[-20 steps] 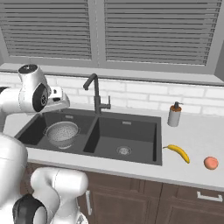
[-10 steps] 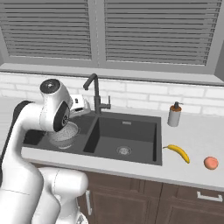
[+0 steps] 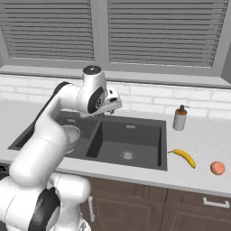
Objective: Put the colander in the sink, put the banana, peach in the colander, and turn on the sink faucet and pour water over the colander.
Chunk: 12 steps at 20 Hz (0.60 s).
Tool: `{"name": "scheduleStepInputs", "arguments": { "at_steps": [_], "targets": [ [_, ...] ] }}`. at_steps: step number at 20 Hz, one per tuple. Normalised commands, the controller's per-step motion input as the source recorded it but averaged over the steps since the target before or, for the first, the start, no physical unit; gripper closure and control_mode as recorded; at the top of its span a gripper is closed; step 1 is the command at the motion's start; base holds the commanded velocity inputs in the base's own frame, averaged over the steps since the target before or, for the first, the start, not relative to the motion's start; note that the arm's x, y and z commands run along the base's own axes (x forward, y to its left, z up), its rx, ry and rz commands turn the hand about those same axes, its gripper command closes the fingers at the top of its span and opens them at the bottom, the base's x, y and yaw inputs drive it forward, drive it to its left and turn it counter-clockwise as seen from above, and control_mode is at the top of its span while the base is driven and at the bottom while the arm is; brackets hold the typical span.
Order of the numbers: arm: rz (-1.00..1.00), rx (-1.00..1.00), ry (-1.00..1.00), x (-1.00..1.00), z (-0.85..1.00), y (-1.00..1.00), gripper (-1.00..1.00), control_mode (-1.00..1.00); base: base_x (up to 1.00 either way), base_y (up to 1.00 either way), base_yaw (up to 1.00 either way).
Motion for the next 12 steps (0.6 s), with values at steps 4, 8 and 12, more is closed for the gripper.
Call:
{"name": "scheduleStepInputs", "arguments": {
  "at_steps": [4,8,12],
  "targets": [
    [0.0,0.0,0.13,0.66,-0.22,-0.92,-1.0,-1.0,0.0,0.0,0.0],
    [0.01,0.0,0.06,0.43,-0.46,-0.94,-1.0,-1.0,0.0,0.0,0.0],
    [0.0,0.0,0.01,0.2,-0.37,-0.41,-1.0,-1.0,0.0,0.0,0.0]
  ]
}}
